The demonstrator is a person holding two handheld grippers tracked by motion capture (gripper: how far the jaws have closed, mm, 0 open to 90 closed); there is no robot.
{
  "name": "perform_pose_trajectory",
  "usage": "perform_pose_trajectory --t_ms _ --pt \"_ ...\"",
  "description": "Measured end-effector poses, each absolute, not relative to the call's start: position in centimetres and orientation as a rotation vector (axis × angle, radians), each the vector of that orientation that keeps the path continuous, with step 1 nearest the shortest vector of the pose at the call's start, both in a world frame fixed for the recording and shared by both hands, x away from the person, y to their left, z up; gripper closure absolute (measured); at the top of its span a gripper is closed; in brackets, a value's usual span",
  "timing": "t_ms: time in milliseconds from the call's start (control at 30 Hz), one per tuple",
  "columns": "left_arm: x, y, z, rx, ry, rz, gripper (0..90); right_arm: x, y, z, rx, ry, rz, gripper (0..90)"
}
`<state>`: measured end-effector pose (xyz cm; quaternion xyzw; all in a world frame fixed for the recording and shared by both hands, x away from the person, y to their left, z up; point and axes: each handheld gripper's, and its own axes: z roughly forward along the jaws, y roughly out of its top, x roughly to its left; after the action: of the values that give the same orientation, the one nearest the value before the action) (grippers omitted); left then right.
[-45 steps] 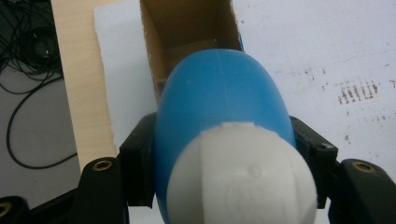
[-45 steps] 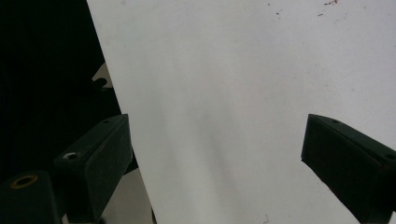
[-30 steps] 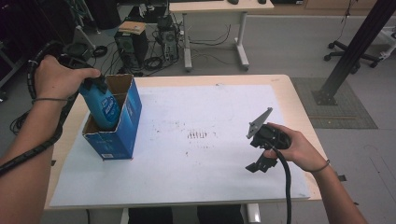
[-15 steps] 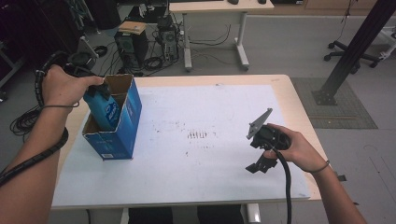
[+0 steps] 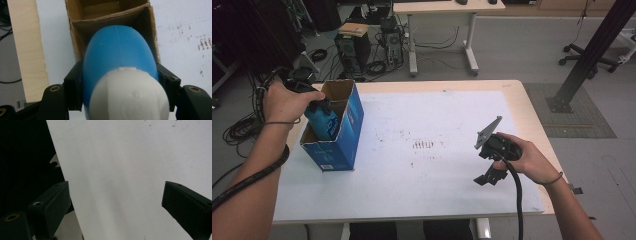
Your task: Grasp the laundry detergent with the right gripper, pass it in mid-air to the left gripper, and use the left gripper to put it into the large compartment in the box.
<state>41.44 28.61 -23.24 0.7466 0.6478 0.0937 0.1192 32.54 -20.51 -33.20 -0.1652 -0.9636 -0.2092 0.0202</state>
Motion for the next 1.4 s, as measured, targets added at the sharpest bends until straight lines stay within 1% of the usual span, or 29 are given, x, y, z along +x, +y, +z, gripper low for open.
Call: perform_pose_trajectory --t_ms 700,900,1400 --pt "41.6 28.0 -25.5 2.199 1.91 0.297 37.8 32.5 -20.6 -33.4 -0.518 -2.983 -0.65 8.2" --pt "41.6 28.0 -26.9 2.202 1.918 0.289 37.7 32.5 -20.6 -33.3 -0.514 -2.986 -0.647 8.2" --pt "41.6 27.9 -28.1 2.204 1.912 0.288 37.7 32.5 -20.6 -33.2 -0.517 -2.99 -0.638 8.2"
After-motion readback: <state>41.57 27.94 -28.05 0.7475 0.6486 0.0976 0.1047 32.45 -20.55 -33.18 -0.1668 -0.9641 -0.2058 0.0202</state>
